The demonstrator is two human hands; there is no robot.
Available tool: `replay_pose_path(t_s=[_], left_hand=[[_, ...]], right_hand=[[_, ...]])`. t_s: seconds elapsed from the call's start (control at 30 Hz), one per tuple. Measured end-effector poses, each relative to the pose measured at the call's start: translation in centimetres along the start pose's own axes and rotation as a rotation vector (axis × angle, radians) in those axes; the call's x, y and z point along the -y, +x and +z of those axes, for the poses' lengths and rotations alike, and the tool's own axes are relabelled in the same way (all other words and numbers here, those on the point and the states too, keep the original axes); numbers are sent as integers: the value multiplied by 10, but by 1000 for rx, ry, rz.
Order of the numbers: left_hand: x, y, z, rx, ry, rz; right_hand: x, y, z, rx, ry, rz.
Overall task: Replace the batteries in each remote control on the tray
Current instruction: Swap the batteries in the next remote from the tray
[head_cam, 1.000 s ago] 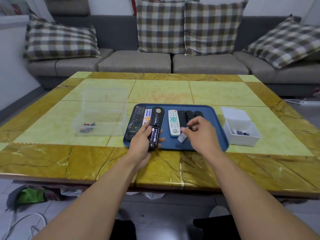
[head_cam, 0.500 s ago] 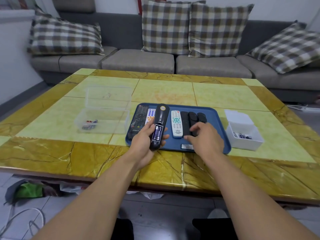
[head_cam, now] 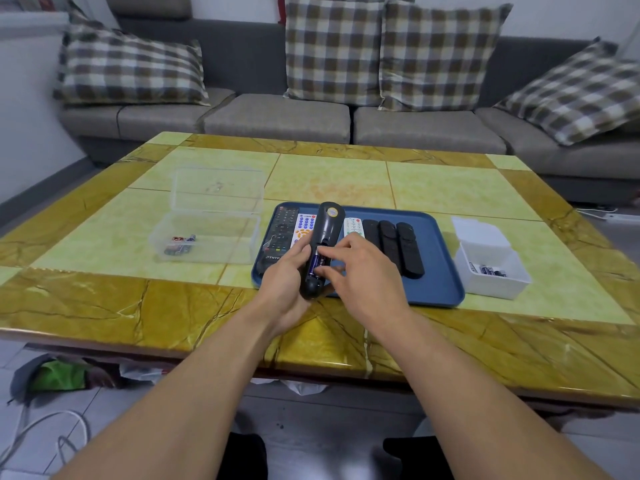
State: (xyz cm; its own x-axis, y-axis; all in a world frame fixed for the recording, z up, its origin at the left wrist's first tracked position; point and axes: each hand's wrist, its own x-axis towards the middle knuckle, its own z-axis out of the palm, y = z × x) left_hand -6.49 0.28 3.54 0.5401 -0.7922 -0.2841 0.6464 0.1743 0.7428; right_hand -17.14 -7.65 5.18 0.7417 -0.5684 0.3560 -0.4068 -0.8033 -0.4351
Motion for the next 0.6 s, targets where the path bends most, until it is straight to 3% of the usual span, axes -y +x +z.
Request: replay_pose_path(t_s=[0.2,0.6], left_hand=[[2,-4,0,-5,39,-3],[8,-1,2,58,157,-30]], right_hand=[[3,6,-2,88,136,72],[5,2,0,42,556,323]])
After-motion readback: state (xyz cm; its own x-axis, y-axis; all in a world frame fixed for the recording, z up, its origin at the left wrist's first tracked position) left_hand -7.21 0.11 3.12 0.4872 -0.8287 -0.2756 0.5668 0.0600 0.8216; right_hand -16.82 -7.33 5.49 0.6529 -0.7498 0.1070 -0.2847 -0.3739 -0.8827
